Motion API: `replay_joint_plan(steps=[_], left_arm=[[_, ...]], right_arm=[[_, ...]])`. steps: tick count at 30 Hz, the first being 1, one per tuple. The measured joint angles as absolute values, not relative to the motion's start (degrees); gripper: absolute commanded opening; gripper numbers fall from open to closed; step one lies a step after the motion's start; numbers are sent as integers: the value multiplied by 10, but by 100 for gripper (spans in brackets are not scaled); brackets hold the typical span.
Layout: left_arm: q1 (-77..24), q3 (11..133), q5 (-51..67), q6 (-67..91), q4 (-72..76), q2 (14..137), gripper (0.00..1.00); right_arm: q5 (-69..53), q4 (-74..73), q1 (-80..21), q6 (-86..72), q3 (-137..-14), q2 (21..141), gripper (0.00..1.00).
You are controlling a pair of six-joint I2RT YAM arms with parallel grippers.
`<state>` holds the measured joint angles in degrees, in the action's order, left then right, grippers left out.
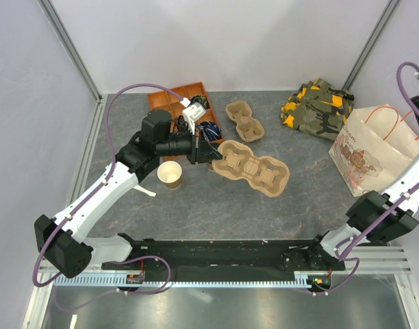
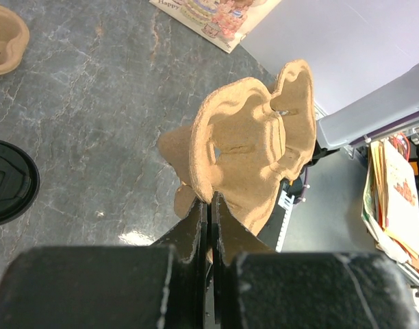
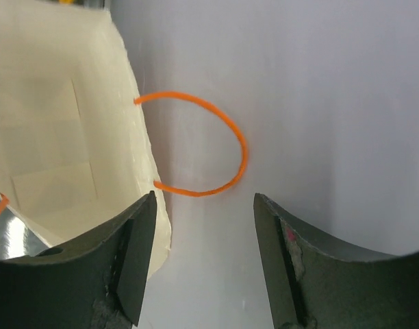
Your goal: Pack the takeout coffee
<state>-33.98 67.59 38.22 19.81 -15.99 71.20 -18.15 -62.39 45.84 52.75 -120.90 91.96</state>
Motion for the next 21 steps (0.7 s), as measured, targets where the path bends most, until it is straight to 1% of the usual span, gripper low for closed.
replay_joint_plan(steps=[5,9,13,18,21], left_arm=[[-340,675,392,201,-156,715,2],[-340,675,394,204,-152,721,2],[-340,675,394,206,-148,724,2],[-340,673,396,208,-148,724,2],[-340,671,396,208,-148,724,2]], right_arm=[[-130,-585,435,616,-1106,888,70],[-98,-537,413,654,-1054,867,72],[-81,-505,403,668,-1046,864,73],[-75,-491,402,665,-1046,858,70],[-74,-511,402,637,-1045,843,66]])
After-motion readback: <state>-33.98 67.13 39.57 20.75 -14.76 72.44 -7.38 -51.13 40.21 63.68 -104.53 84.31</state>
